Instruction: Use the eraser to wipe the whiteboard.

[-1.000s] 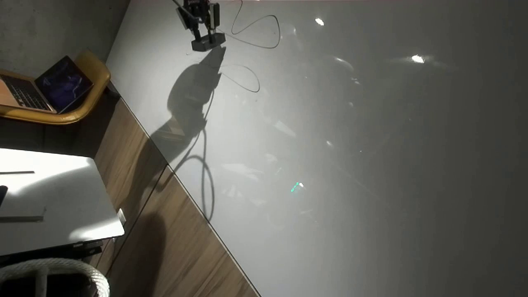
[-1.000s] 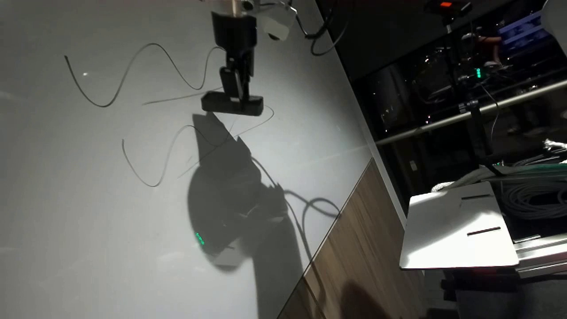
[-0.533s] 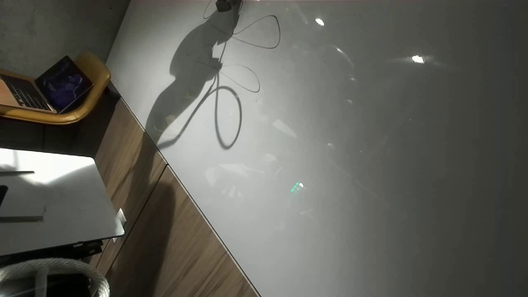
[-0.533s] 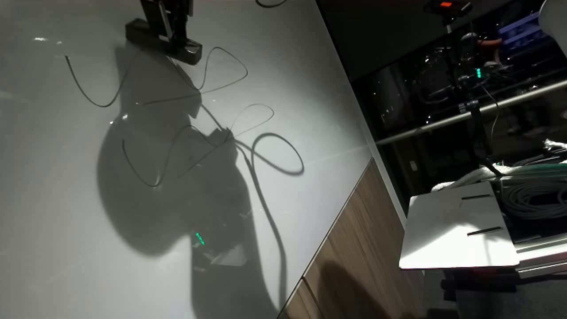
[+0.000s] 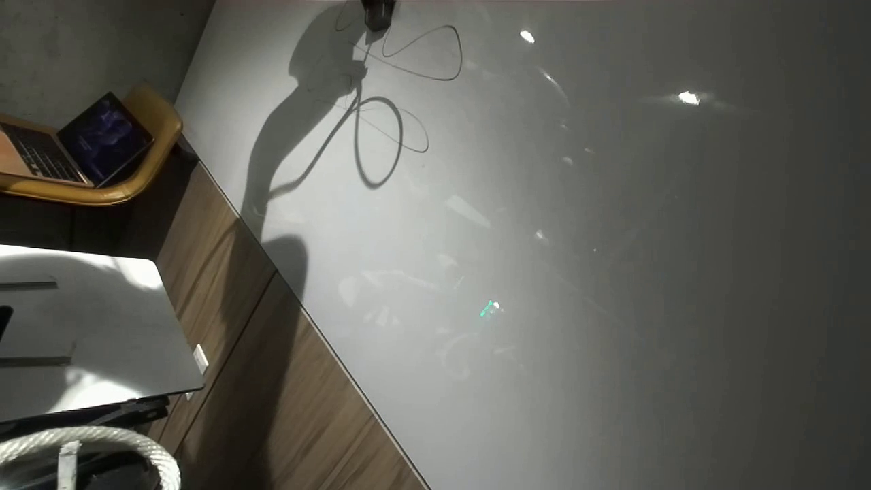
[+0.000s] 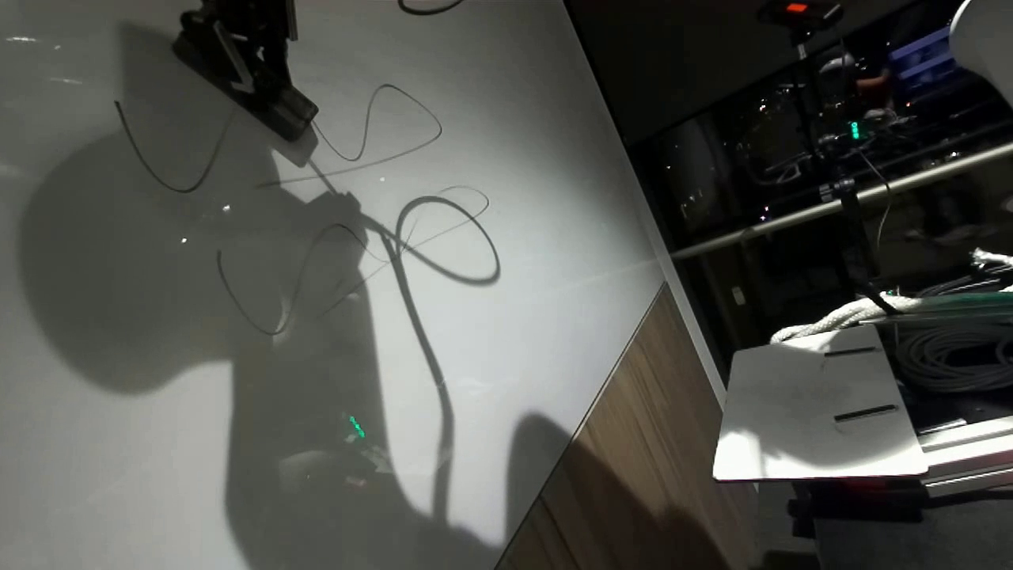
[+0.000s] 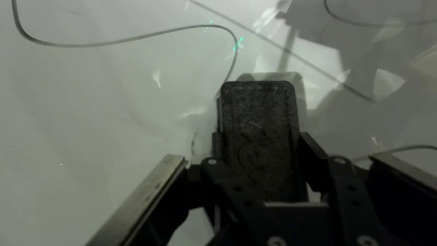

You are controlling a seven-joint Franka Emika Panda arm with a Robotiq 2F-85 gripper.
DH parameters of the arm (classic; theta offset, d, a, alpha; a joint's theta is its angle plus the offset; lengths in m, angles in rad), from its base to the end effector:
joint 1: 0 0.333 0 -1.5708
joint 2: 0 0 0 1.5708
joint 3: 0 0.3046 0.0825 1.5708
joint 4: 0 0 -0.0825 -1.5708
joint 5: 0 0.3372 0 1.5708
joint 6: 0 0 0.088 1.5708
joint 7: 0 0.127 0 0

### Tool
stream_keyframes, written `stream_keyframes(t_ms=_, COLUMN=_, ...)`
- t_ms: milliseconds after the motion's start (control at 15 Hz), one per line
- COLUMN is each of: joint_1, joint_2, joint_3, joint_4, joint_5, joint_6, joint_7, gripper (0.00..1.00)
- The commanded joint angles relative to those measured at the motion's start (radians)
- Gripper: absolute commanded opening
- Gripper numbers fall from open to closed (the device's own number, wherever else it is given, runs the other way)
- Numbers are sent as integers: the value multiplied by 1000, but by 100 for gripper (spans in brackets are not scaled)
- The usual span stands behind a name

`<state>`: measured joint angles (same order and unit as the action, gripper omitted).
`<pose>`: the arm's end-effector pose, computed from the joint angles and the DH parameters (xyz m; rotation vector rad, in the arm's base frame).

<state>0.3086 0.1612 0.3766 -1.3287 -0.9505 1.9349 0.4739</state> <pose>0.5142 0.2976 0.6913 2.3681 0.3995 1.0993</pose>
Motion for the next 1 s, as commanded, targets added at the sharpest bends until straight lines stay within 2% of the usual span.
stream_keyframes(t_ms=0, joint_1=96, joint_2=200, joint_3=-27, joint_4=218, joint_5=-18, joint_6=16, joint_7=-30, gripper=29)
stream_keyframes(t_ms=200, joint_1=174, joint_2=277, joint_3=-37, joint_4=305, joint_5=-11, joint_6=3, joint_7=-52, gripper=29)
stream_keyframes(t_ms=267, joint_1=170, joint_2=317, joint_3=4, joint_4=346, joint_5=-24, joint_6=-11, joint_7=-56, gripper=29)
stream_keyframes(t_ms=600, joint_1=269, joint_2=496, joint_3=-23, joint_4=513, joint_5=-46, joint_6=-69, joint_7=-108, gripper=29)
stream_keyframes(t_ms=800, joint_1=266, joint_2=542, joint_3=-49, joint_4=555, joint_5=-53, joint_6=-119, joint_7=-151, gripper=29)
stream_keyframes(t_ms=867, joint_1=295, joint_2=516, joint_3=-138, joint_4=528, joint_5=5, joint_6=-109, joint_7=-168, gripper=29)
stream_keyframes(t_ms=933, joint_1=247, joint_2=507, joint_3=-73, joint_4=511, joint_5=-38, joint_6=-141, joint_7=-167, gripper=29)
